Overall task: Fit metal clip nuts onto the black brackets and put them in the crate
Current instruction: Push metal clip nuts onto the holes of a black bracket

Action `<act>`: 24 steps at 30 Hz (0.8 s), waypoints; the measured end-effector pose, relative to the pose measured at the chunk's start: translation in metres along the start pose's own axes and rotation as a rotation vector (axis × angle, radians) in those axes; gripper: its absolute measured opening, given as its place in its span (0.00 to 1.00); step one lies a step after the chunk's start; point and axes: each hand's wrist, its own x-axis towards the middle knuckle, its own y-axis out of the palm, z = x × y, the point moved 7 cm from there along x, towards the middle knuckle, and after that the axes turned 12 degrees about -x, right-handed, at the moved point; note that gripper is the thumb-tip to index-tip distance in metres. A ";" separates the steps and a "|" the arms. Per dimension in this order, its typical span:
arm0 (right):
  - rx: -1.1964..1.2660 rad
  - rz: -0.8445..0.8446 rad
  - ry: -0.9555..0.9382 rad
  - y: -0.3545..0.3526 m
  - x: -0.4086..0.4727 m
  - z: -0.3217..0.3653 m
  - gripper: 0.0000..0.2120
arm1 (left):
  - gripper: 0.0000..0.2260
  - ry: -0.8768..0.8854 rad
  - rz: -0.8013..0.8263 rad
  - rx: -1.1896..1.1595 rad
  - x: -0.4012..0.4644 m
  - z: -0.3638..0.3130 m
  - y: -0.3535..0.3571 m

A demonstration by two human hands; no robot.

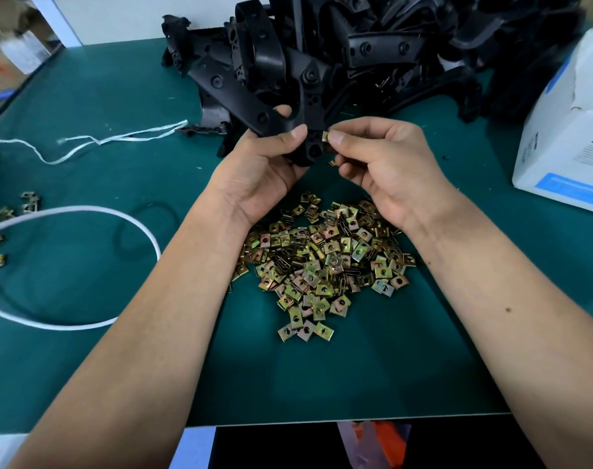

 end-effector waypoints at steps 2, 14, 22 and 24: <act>-0.007 -0.012 -0.003 -0.001 0.000 0.000 0.06 | 0.13 -0.009 -0.004 0.007 0.000 0.001 0.000; 0.018 0.048 -0.006 0.001 -0.002 0.003 0.11 | 0.14 -0.075 0.036 0.030 -0.003 0.011 0.011; 0.009 0.057 -0.107 0.008 -0.002 0.010 0.10 | 0.15 0.017 0.111 0.132 -0.004 -0.008 0.019; -0.109 0.032 -0.140 0.007 0.000 0.010 0.10 | 0.13 0.052 0.065 0.055 -0.004 -0.016 0.014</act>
